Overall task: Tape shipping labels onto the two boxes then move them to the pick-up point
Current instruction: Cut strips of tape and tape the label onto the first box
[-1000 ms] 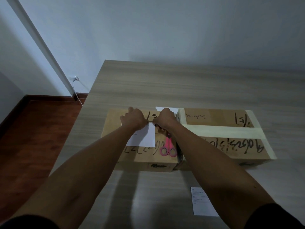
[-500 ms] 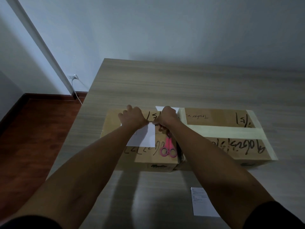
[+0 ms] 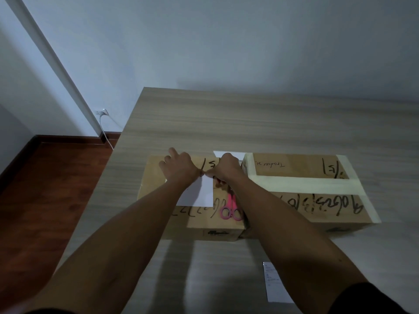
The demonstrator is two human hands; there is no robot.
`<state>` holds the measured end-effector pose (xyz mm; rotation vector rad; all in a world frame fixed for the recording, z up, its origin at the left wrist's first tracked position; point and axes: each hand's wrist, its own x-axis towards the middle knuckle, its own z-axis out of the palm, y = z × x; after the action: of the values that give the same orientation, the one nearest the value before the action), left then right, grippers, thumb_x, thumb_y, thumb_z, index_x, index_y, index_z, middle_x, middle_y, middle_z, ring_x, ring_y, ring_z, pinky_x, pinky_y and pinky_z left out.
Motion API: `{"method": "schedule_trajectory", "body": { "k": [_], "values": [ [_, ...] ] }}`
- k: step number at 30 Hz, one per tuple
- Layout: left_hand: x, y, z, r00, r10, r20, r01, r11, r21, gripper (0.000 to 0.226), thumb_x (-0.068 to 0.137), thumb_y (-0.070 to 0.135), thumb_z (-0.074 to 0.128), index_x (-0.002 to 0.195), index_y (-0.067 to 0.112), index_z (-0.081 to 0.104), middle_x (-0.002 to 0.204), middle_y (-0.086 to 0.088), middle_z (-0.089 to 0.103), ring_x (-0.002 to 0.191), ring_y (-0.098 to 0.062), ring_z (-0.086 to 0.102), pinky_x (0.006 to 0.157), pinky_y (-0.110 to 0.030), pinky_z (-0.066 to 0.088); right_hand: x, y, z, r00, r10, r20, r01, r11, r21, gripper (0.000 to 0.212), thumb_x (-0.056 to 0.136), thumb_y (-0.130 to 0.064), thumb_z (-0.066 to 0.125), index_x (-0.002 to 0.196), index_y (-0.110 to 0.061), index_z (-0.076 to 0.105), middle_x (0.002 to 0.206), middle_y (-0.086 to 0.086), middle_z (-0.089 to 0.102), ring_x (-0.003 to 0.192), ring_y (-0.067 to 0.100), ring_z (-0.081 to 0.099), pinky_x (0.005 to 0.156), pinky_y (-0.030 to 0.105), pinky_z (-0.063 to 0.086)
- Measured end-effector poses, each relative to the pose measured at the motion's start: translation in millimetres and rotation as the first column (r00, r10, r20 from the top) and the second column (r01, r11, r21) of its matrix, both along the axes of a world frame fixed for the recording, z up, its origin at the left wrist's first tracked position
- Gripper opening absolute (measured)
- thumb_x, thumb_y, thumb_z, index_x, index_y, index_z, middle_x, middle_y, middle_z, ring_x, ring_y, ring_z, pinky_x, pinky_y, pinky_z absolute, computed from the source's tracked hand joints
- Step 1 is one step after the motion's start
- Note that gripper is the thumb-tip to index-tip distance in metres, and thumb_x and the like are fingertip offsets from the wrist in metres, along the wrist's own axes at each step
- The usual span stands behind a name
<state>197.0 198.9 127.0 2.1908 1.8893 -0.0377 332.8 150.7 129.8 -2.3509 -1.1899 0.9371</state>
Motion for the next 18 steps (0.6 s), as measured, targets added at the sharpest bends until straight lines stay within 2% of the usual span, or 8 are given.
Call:
{"method": "schedule_trajectory", "body": {
  "k": [3,5,7,8,10,12,15,18],
  "values": [
    [-7,-2,-3,0.998,-0.02,0.062,0.018,0.999,0.027,0.054,0.08,0.059,0.078,0.104,0.014,0.063,0.136,-0.014,0.041,0.114,-0.034,0.053,0.097,-0.046,0.039,4,-1,3,0.999,-0.033,0.027,0.033,0.999,-0.017,0.019,0.08,-0.004,0.076,0.064,-0.001,0.066,0.058,0.009,0.069,0.044,0.016,0.063,0.05,0.026,0.056],
    [-15,-3,-7,0.966,-0.076,0.247,0.061,0.996,0.066,0.044,0.084,0.051,0.078,0.105,0.017,0.062,0.132,-0.011,0.041,0.103,-0.031,0.057,0.094,-0.044,0.047,7,-2,7,0.998,-0.058,0.04,0.057,0.998,0.019,0.011,0.083,-0.003,0.071,0.074,0.001,0.068,0.062,0.01,0.071,0.047,0.018,0.064,0.051,0.028,0.058],
    [-23,-7,-6,0.854,-0.109,0.509,0.081,0.994,0.078,0.037,0.091,0.04,0.075,0.116,0.02,0.057,0.136,-0.01,0.036,0.093,-0.024,0.057,0.088,-0.04,0.051,7,-1,11,0.999,-0.051,-0.017,0.053,0.995,0.088,0.013,0.087,-0.008,0.07,0.078,0.002,0.068,0.06,0.011,0.07,0.042,0.017,0.061,0.051,0.029,0.054],
    [-27,-10,-4,0.782,-0.128,0.611,0.091,0.992,0.091,0.039,0.093,0.032,0.073,0.124,0.019,0.054,0.139,-0.01,0.034,0.095,-0.021,0.054,0.087,-0.037,0.05,6,-2,12,0.997,-0.041,-0.065,0.049,0.989,0.138,0.015,0.088,-0.01,0.07,0.078,0.001,0.068,0.061,0.013,0.071,0.043,0.018,0.062,0.055,0.033,0.056],
    [-32,-17,1,0.665,-0.176,0.726,0.107,0.984,0.141,0.055,0.093,0.019,0.073,0.139,0.016,0.044,0.142,-0.011,0.032,0.109,-0.016,0.045,0.095,-0.034,0.044,5,-6,15,0.984,-0.018,-0.177,0.061,0.968,0.242,0.017,0.092,-0.014,0.068,0.078,-0.004,0.068,0.066,0.015,0.073,0.049,0.019,0.066,0.059,0.036,0.056],
    [-35,-24,6,0.588,-0.196,0.785,0.093,0.98,0.175,0.074,0.087,0.012,0.075,0.148,0.02,0.034,0.142,-0.006,0.031,0.121,-0.016,0.04,0.098,-0.034,0.044,1,-11,23,0.952,-0.008,-0.308,0.106,0.947,0.304,0.011,0.096,-0.016,0.066,0.088,-0.009,0.068,0.072,0.013,0.072,0.054,0.017,0.067,0.055,0.032,0.054],
    [-39,-36,12,0.524,-0.206,0.826,0.07,0.977,0.199,0.094,0.08,0.006,0.077,0.154,0.03,0.024,0.141,-0.004,0.03,0.122,-0.018,0.042,0.093,-0.036,0.051,-9,-18,33,0.862,0.002,-0.507,0.175,0.937,0.302,0.013,0.101,-0.015,0.062,0.1,-0.007,0.072,0.08,0.008,0.07,0.058,0.014,0.066,0.05,0.027,0.05],
    [-40,-51,18,0.481,-0.239,0.844,0.081,0.97,0.228,0.103,0.081,0.004,0.078,0.16,0.032,0.017,0.139,-0.008,0.033,0.119,-0.016,0.044,0.092,-0.024,0.048,-20,-28,42,0.766,0.019,-0.643,0.199,0.943,0.266,0.018,0.099,-0.017,0.061,0.105,-0.007,0.076,0.088,0.007,0.071,0.068,0.015,0.066,0.054,0.026,0.049]
  ]
}}
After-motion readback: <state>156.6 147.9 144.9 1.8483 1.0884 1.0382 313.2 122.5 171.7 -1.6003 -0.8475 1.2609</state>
